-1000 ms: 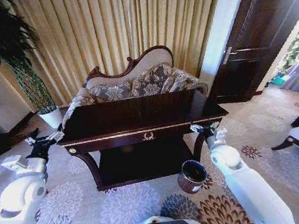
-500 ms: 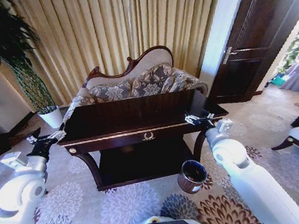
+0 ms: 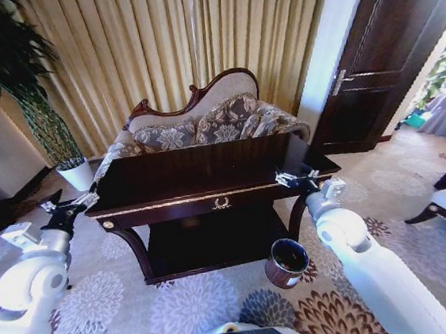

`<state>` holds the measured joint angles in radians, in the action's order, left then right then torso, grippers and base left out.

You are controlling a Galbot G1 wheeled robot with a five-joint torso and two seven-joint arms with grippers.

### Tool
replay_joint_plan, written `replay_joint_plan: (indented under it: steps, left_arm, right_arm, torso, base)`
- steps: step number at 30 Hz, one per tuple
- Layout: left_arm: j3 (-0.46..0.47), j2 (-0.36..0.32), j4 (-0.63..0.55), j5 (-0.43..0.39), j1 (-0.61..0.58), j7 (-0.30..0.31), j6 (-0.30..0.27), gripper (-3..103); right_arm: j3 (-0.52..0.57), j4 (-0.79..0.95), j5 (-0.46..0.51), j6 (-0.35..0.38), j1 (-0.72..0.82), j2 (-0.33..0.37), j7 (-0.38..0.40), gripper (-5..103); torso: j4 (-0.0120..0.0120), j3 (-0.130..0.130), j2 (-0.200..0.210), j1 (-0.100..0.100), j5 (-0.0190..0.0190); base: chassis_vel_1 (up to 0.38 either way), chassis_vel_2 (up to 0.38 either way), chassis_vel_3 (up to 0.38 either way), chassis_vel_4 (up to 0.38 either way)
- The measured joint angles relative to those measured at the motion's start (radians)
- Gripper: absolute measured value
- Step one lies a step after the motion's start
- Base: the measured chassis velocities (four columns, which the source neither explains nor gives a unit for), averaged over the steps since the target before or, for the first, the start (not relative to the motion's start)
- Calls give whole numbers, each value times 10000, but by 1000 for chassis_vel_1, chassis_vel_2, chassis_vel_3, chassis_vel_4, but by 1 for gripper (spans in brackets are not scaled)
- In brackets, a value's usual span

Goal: Move to the front of the table and place the trash on the table into the trash bin.

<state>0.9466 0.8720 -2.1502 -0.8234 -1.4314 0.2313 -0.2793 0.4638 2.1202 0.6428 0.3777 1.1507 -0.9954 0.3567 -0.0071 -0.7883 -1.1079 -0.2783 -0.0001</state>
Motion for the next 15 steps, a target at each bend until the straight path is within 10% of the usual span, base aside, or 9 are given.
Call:
replay_joint_plan:
  steps: [15]
  left_arm:
    - [-21, 40, 14, 29, -34, -46, 64, 100]
  right_arm:
    - [2, -26, -59, -29, 171, -63, -16, 100]
  torso:
    - [0, -1, 1, -2, 0]
  base:
    - [58, -59, -66, 59]
